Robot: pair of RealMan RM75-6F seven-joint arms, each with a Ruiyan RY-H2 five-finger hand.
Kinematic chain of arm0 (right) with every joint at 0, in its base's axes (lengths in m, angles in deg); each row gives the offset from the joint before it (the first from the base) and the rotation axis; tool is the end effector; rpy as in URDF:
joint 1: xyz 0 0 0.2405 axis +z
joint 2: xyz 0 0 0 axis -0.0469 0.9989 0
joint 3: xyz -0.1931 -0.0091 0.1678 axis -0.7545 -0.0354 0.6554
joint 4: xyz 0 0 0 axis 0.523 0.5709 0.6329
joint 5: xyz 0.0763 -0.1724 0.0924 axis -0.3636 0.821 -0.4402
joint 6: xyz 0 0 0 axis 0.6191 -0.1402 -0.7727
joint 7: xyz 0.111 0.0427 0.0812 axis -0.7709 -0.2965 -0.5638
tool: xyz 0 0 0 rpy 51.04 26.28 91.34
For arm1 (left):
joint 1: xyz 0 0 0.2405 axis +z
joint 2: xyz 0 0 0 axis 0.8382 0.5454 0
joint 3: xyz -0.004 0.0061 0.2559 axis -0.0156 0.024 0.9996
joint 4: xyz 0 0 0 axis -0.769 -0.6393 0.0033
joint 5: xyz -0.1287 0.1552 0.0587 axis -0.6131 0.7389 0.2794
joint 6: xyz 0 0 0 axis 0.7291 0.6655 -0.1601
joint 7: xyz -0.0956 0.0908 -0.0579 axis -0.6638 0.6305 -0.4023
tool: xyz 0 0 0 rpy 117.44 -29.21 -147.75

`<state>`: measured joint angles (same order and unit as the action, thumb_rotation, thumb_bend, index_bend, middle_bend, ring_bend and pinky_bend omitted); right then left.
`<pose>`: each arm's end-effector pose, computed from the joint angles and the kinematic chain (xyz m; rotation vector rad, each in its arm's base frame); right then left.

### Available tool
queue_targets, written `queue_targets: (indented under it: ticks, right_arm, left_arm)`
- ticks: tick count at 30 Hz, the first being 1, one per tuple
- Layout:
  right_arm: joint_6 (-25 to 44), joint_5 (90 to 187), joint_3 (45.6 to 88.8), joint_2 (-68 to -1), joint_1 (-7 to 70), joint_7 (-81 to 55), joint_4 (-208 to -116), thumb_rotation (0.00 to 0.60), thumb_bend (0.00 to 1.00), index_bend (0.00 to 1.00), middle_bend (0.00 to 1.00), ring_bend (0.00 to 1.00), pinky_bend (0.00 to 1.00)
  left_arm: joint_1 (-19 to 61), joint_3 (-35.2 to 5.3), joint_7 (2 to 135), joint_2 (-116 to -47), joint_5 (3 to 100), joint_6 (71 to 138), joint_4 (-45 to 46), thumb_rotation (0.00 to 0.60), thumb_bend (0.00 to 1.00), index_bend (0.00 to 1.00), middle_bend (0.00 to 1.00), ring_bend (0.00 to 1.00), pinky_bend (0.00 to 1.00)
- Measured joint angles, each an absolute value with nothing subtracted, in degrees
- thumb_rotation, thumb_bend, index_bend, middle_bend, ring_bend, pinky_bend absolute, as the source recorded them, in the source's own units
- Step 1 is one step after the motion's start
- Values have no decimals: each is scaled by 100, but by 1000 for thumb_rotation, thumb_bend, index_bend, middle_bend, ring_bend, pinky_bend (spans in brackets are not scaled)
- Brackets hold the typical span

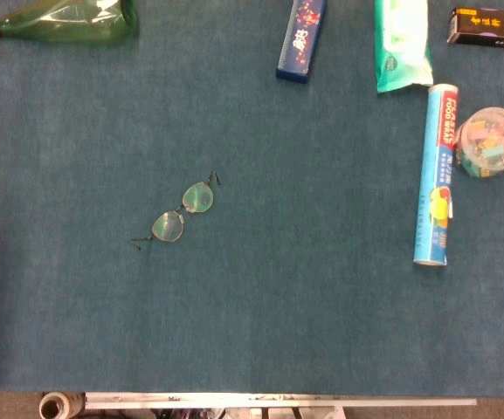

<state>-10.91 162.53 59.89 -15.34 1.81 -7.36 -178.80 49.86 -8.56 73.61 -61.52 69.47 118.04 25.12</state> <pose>-0.3142 -0.1797 0.1573 1.4263 -0.8403 0.8354 -0.3121 0.1858 0.1423 -1.4105 -1.0228 -0.7624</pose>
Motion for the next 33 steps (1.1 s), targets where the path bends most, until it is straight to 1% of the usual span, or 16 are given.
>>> queue_targets:
  ticks: [8,14,17,20,23,26,27,29,33]
  right_arm:
    - [-1036,16270,5996,-1582,230,-660,-17856,600,23,430,398,296,576]
    - [-961,16258,6016,-1597,293,-757,-17791,600,23,430,400,297,576]
    - [-999,16292,6010,-1578,283,-794,-17822,600,24,430,400,297,576]
    - [-1153,16402,6004,-1560,250,-838,-17851,600,23,430,400,297,576]
    - [-1340,16513,6003,-1533,199,-911,-17876,600,23,430,400,297,576]
    - [-1408,16538,6012,-1503,165,-977,-17883,600,23,430,400,297,576]
    - [-1417,16534,6018,-1491,159,-995,-17884,600,23,430,400,297,576]
    - [-1421,16511,6032,-1480,156,-1019,-17880,600,23,430,400,297,576]
    - [-1415,16427,6065,-1458,147,-1055,-17878,600,23,430,400,297,576]
  left_arm:
    - [5023,-818,7307,-6075,6966,11833,2601,600,222,625,537,429,590]
    - [5027,-768,6958,-5990,7043,11761,2696,600,222,612,532,429,590]
    - [5036,-730,6765,-5950,7240,11795,2759,600,222,588,526,430,590]
    - [5049,-668,6580,-5916,7517,11869,2813,600,222,539,506,427,590]
    - [5040,-567,6400,-5882,7879,11913,2844,600,219,424,407,403,583]
    - [4992,-438,6175,-5864,8276,11905,2868,600,156,287,288,366,528]
    - [4957,-387,6064,-5868,8411,11880,2874,600,139,260,261,351,509]
    - [4889,-328,5893,-5894,8546,11812,2878,600,107,179,180,279,441]
    - [4656,-241,5606,-6035,8816,11580,2826,600,58,93,82,182,351]
